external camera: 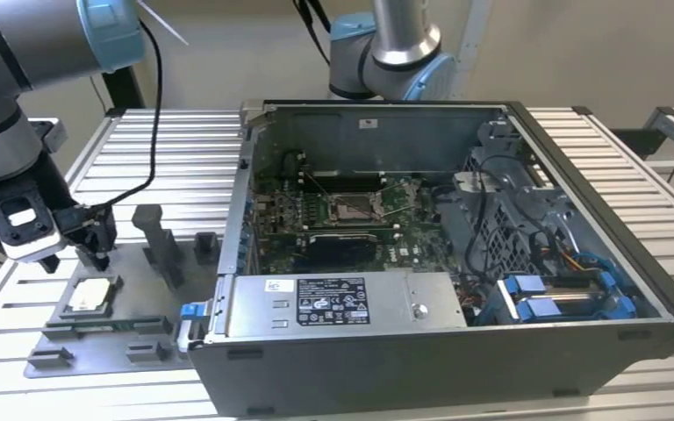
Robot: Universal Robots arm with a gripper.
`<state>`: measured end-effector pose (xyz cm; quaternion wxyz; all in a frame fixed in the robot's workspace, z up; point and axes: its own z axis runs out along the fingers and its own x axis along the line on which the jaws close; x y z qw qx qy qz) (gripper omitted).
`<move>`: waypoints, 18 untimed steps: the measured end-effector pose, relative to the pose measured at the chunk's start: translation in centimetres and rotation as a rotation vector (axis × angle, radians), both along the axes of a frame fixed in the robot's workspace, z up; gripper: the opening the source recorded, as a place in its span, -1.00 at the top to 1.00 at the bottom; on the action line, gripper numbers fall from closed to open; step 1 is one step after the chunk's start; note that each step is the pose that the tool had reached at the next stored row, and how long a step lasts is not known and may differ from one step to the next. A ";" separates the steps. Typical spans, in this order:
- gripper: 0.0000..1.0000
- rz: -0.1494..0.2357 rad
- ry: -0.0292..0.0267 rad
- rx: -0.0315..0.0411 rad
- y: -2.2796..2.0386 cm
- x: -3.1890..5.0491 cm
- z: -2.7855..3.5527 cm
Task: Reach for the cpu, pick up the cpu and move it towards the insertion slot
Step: 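Pick up the cpu and move it towards the insertion slot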
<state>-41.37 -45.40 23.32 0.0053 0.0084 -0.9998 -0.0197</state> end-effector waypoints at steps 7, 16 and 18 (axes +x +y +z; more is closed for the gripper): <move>-1.00 -0.004 0.0031 -0.0001 -0.47 0.16 -1.09; -1.00 -0.005 0.0063 -0.0002 -0.80 0.21 -2.58; -1.00 -0.005 0.0069 -0.0002 -0.86 0.22 -2.89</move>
